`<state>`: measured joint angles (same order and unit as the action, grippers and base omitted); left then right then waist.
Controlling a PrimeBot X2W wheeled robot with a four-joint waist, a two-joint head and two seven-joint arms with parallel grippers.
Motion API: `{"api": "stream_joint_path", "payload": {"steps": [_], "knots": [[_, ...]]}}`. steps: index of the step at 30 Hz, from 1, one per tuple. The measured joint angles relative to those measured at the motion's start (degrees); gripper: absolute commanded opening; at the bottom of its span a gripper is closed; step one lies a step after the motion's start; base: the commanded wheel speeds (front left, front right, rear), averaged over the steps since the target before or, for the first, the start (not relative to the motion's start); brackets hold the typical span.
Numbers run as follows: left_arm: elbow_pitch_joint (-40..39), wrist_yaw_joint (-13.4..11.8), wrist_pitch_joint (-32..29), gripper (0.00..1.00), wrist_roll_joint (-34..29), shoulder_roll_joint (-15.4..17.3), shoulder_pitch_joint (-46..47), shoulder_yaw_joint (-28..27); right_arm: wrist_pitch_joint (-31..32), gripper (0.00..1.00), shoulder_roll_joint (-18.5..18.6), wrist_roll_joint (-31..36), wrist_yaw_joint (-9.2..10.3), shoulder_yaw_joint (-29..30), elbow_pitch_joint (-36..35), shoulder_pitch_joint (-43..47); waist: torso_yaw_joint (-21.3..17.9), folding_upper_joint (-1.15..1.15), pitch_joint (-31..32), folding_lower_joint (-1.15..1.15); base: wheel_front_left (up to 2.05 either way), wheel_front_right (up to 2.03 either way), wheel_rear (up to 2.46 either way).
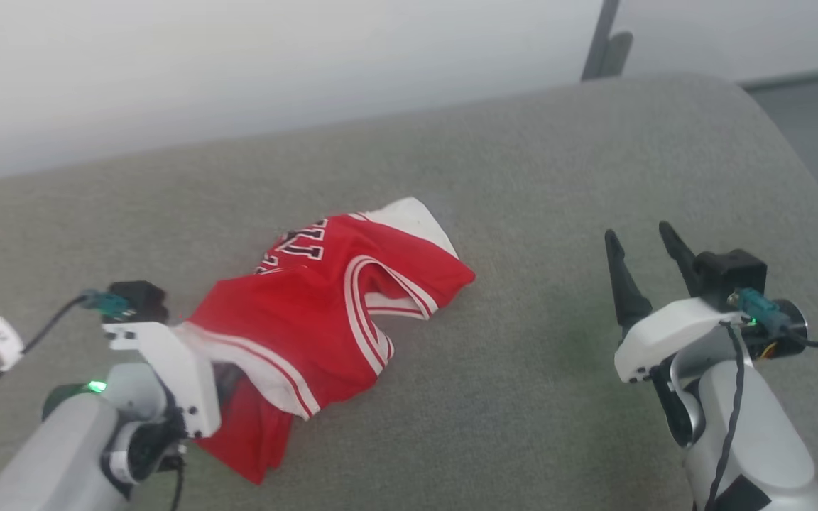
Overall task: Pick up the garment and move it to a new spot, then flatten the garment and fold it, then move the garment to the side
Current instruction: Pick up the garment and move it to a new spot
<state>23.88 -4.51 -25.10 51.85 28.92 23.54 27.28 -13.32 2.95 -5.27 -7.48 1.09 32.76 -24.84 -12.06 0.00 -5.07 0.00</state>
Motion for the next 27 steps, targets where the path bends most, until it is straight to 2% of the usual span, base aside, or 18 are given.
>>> {"api": "stream_joint_path", "payload": {"steps": [5, 16, 21, 27], "knots": [[-3.60, 0.69, 5.79, 1.00, 0.16, 2.43, -2.58, -2.90, 0.40, 1.00, 0.03, 0.73, 0.00, 0.25, 0.31, 1.58, 1.63, 0.00, 3.13, 0.00, 0.00, 0.00, 0.00], [-8.58, 2.81, 24.09, 1.00, -0.08, 8.18, -11.83, -11.93, 0.38, 1.00, 1.85, 0.40, 0.00, 1.32, 0.98, 4.83, 6.55, 0.00, 7.36, 0.00, 0.00, 0.00, 0.00], [-8.12, 4.32, 30.93, 1.00, 0.65, 8.70, -16.82, -15.07, 0.37, 1.00, 2.43, 0.11, 0.00, 2.14, 0.93, 6.44, 8.58, 0.00, 8.81, 0.00, 0.00, 0.00, 0.00], [-6.54, 5.48, 35.88, 1.00, 1.10, 9.66, -21.60, -17.66, 0.76, 1.00, 2.33, 0.10, 0.00, 2.59, 0.59, 7.87, 10.26, 0.00, 9.96, 0.00, 0.00, 0.00, 0.00]]}}
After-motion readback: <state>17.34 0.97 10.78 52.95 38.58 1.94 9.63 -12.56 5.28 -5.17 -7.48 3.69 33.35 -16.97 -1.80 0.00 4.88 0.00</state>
